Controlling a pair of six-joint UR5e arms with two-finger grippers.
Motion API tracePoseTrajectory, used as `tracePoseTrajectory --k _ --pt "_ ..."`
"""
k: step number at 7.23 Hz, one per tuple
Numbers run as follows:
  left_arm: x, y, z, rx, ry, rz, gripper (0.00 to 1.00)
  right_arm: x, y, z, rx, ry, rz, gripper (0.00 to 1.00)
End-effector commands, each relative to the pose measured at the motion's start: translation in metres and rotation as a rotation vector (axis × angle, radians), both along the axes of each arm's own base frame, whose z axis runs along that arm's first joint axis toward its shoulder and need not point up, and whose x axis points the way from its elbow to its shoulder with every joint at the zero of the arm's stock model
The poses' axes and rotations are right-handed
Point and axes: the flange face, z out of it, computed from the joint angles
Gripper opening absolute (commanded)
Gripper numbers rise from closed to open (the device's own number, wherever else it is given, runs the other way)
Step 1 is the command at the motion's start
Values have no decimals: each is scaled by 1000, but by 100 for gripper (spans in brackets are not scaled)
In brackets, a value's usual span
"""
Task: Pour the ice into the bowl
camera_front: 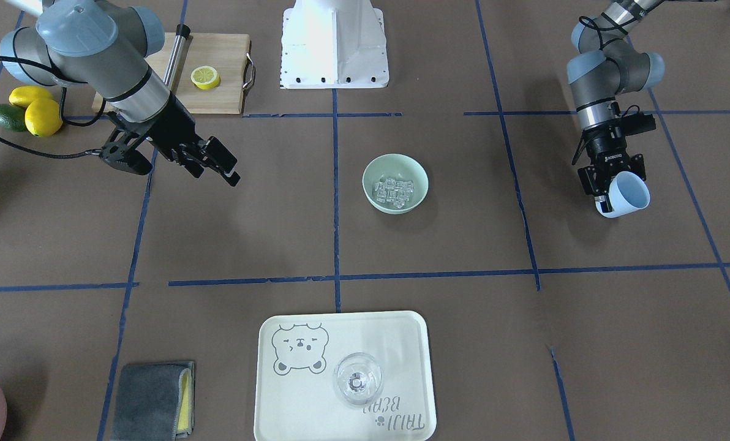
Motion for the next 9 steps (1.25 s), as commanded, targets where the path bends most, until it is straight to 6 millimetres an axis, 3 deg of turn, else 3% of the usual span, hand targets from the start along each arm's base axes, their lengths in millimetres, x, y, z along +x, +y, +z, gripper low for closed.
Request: tracePoseTrajectory --k 1,2,4,7,9 --pt "-1 0 2 1 -12 1 5 1 1 -3 3 -3 0 100" --pt "-2 0 4 -1 -19 0 96 1 1 -3 3 -3 0 100" --pt "-6 1 6 -3 -25 0 100 0 1 -3 3 -3 -2 100" --pt "-12 2 -7 9 -39 15 100 1 1 -3 3 -3 0 100" --pt "-43 14 -28 19 -32 36 100 2 2 -1 1 -1 0 100"
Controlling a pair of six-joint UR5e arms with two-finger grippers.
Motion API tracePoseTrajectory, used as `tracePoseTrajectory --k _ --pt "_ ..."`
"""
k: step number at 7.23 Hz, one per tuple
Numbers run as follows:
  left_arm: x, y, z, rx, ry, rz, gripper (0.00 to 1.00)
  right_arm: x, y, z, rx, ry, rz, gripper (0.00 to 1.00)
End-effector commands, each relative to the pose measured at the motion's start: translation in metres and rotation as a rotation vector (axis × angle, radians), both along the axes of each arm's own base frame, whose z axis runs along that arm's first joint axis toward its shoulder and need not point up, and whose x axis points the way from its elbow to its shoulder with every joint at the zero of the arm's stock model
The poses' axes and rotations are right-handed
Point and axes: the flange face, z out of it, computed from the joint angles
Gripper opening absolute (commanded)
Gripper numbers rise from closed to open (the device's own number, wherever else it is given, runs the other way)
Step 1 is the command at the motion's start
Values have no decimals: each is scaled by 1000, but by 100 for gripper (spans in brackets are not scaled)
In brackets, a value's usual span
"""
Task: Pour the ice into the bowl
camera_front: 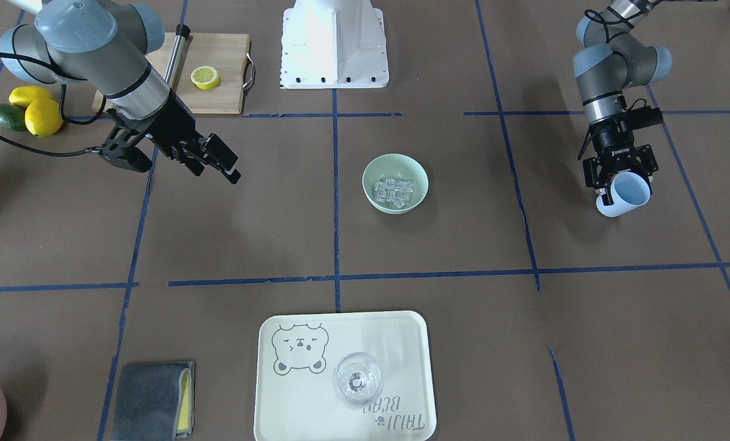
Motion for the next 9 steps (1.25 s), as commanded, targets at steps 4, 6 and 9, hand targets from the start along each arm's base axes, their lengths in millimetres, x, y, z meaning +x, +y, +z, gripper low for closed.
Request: tracePoseTrajectory --k 4,6,9 --pt "3 20 -16 -35 9 134 100 1 0 2 -2 2 0 100" --pt "0 23 -18 -39 -21 174 100 0 1 2 -3 2 -1 100" --pt "-27 46 -43 -101 -74 408 100 -3 2 2 -3 2 -5 100"
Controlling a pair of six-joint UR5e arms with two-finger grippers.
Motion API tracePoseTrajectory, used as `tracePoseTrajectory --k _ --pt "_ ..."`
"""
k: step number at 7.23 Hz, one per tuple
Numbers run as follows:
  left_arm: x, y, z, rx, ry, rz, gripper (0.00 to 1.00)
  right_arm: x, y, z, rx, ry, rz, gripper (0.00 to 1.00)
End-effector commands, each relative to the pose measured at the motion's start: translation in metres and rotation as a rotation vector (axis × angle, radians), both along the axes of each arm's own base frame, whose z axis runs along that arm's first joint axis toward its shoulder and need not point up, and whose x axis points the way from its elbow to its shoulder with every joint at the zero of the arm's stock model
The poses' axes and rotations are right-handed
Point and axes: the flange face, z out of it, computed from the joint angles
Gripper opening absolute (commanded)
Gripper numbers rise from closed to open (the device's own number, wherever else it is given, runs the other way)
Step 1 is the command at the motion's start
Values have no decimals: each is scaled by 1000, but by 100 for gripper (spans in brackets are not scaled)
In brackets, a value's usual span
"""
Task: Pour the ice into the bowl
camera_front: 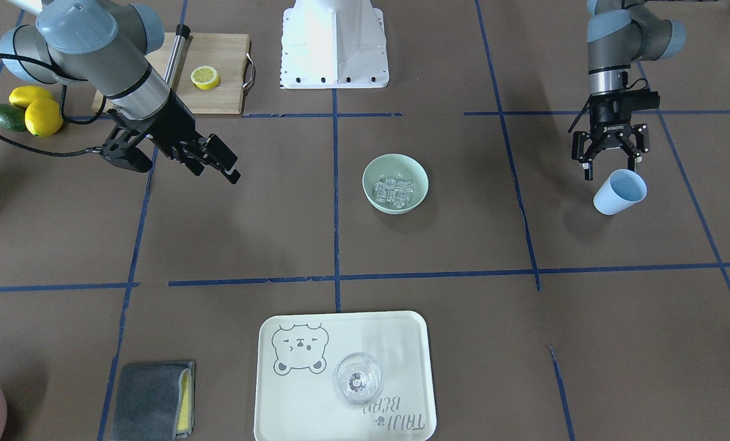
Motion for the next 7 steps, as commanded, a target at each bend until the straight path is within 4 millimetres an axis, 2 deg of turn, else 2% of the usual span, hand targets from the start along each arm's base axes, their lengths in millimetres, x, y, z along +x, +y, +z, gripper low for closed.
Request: tracePoseTrajectory --k 1,2,3,4,6,7 --pt "-14 17 -8 -39 -58 209 100 0 1 1 -1 1 -1 100" --pt "-27 28 -8 -52 -92 344 100 -1 1 1 1 1 -2 100" --pt "-47 26 -16 -29 -159 452 100 -1 1 0 2 -1 -2 100" --pt "-70 11 -18 -44 -166 510 100 -7 3 -8 5 -12 -10 100" --pt "-117 -14 -23 -59 -124 614 100 -45 20 -38 29 -28 -10 100" --pt "-125 -18 -19 -51 -100 740 100 -63 28 -62 18 -37 -3 100"
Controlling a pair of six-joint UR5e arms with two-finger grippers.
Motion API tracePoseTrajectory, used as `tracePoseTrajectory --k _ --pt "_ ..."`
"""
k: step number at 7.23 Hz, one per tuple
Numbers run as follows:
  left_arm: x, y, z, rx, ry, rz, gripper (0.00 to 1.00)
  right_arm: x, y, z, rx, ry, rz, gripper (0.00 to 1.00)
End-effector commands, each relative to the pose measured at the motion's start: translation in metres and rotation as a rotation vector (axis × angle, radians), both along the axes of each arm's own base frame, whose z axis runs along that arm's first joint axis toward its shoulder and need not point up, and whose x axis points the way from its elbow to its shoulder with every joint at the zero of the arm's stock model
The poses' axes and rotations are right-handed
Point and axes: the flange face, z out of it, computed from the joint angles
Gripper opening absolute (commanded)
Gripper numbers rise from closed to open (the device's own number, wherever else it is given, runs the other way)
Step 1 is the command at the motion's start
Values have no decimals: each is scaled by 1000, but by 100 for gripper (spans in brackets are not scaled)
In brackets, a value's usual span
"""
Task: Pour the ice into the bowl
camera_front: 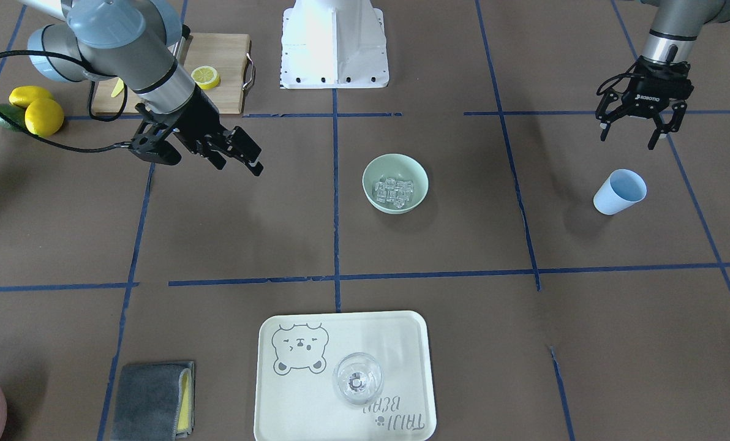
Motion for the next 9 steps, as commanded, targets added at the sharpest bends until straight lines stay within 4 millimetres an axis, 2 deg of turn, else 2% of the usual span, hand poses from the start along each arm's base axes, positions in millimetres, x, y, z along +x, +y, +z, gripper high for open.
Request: tracePoseTrajectory --k 1,2,3,4,5,6,7,8,9 --pt "-49 -30 8 -22 58 81 100 -43 19 -42 -13 27 7 100" --pt "-76 -34 22 -76 103 130 100 -74 13 -65 -8 71 29 100" --pt "-108 -52 21 -115 135 107 100 -97 12 -76 -3 88 33 100" --pt "-124 -72 18 -122 103 92 100 -118 11 -81 8 102 44 100" --pt "-143 -86 20 -124 48 91 100 -149 -3 -95 -16 117 54 100" --pt "-165 -114 7 -93 14 71 100 -174 -3 -101 -51 125 53 100" --pt "-166 -123 3 -90 5 75 100 -191 20 -97 -40 136 12 100" --pt "-165 -123 4 -91 3 76 100 -201 23 -95 -36 137 4 100" --pt "-165 -125 1 -86 5 77 100 -218 28 -81 -31 131 -12 99"
